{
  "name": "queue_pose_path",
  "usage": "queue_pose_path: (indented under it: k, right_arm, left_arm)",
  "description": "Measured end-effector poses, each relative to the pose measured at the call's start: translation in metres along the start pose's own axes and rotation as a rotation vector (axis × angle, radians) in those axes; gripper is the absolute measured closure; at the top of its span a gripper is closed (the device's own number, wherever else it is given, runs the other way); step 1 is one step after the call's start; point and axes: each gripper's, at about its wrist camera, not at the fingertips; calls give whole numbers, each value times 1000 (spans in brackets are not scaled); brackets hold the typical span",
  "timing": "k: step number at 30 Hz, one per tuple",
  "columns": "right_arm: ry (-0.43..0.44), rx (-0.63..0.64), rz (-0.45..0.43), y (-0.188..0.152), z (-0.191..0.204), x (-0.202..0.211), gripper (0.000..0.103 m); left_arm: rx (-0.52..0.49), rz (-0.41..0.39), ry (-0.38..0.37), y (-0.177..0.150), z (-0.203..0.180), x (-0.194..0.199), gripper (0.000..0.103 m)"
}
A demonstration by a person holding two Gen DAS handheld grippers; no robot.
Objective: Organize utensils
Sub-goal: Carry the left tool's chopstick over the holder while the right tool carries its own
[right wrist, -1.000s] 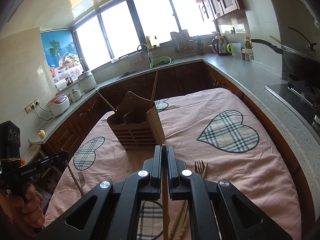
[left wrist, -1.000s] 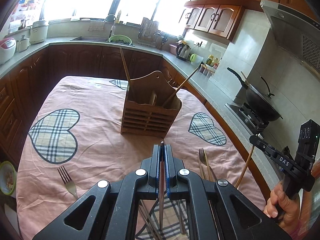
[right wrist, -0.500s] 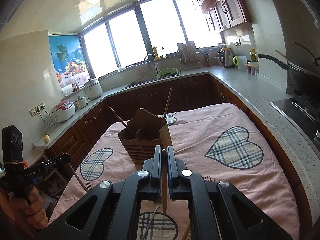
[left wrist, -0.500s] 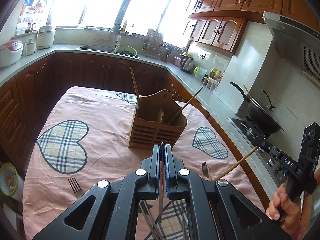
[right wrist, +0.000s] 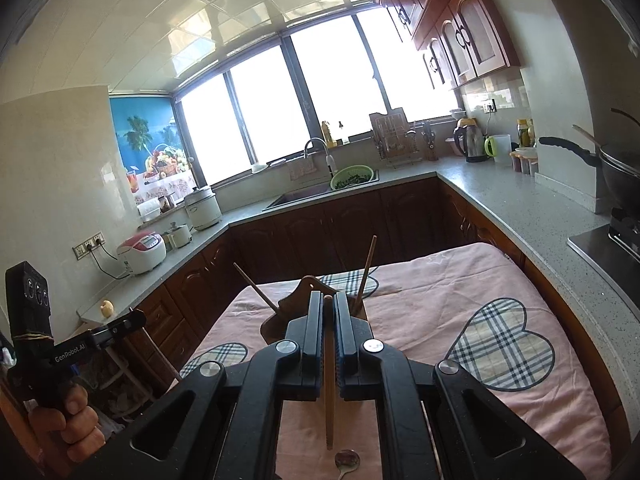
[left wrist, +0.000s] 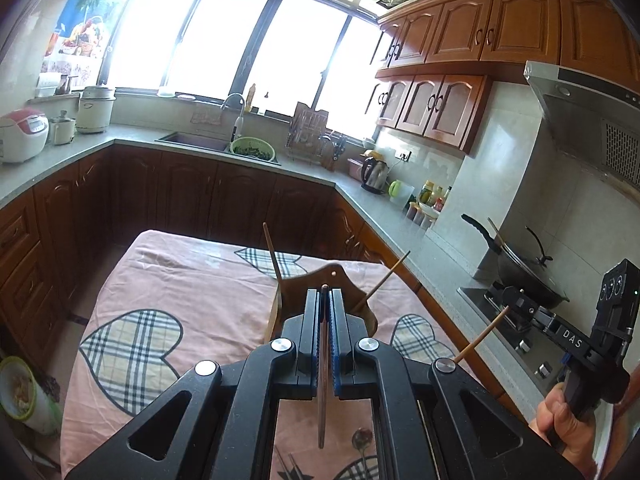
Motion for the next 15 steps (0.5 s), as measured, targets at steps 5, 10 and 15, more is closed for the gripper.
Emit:
queue_pose_path:
  k: [5,10,15]
  right_arm:
    - [10,-14,-70,28,7,-12,99]
    - [9,-32,-125,53,11,-29,99]
    - [0,-53,-153,71,9,-51,99]
  left_arm:
    - [-32,-73,5,24,0,-12,100]
    - [-54,-125,28,38,5,-33,100]
    - [-33,-157,47,48,18,-67,100]
Point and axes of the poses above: each gripper's, at about its wrist camera, not at the fingertips, and x roughly against the way its jaws point, z to its left, y to its top, and after that the axes turned 7 degrees about -y, right-handed
